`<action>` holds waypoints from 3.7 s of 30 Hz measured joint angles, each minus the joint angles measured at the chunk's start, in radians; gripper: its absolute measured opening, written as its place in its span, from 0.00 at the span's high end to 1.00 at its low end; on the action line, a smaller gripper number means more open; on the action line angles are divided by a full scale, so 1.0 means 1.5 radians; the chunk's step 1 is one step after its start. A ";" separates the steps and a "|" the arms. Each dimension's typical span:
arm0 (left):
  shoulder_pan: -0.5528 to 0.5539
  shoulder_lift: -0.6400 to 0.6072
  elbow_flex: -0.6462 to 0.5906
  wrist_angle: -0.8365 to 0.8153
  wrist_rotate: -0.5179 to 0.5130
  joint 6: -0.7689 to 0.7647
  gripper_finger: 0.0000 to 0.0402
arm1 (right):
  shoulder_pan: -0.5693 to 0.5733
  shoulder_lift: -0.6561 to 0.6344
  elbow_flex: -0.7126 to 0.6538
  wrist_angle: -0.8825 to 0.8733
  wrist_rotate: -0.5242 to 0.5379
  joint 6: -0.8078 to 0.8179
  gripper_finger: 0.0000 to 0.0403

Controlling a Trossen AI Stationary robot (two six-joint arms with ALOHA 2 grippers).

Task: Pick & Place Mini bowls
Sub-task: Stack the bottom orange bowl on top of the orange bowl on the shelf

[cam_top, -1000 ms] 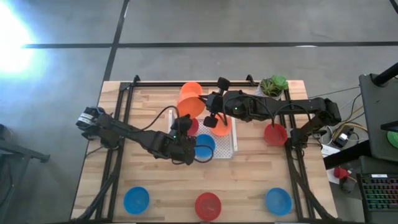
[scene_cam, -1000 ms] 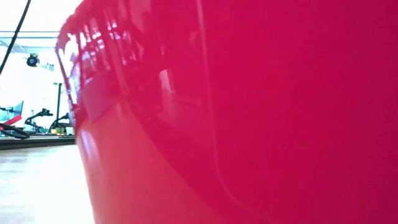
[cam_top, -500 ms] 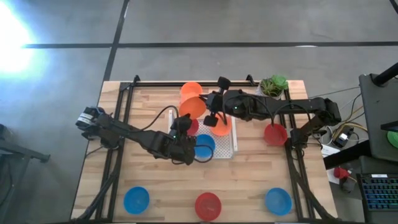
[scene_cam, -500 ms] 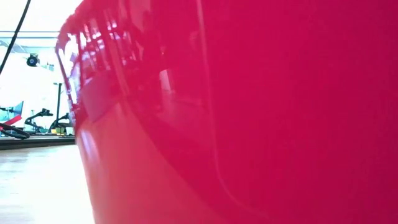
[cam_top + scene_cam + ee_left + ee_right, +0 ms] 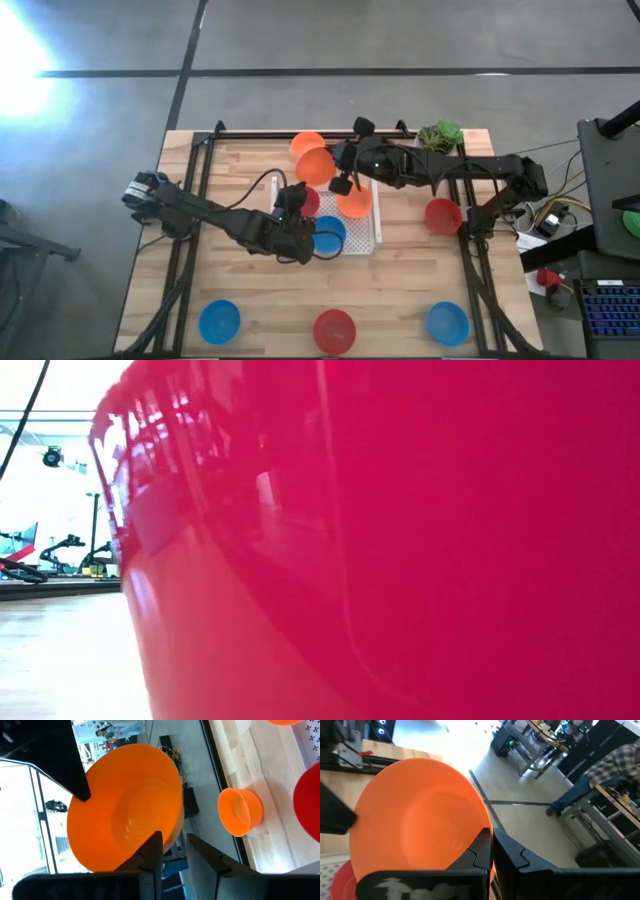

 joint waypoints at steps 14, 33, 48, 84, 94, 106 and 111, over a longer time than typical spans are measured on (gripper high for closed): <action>-0.001 0.000 0.000 0.002 0.002 -0.054 0.81 | -0.064 -0.001 0.000 -0.046 0.001 0.039 0.98; -0.001 -0.035 0.000 -0.011 0.003 -0.337 0.81 | -0.143 -0.009 0.025 -0.272 -0.121 0.115 0.98; -0.001 -0.172 -0.001 -0.046 0.049 -0.512 0.81 | -0.150 0.032 0.019 -0.367 -0.303 0.163 0.98; -0.001 -0.194 -0.002 -0.046 0.058 -0.494 0.81 | -0.149 0.155 0.015 -0.432 -0.258 0.160 0.98; -0.001 -0.194 -0.002 -0.046 0.057 -0.494 0.81 | -0.149 0.155 0.015 -0.431 -0.258 0.155 0.97; -0.001 -0.194 -0.002 -0.046 0.057 -0.493 0.81 | -0.149 0.155 0.015 -0.428 -0.258 0.140 0.77; -0.001 -0.194 -0.002 -0.046 0.057 -0.493 0.81 | -0.149 0.155 0.020 -0.429 -0.258 0.137 0.72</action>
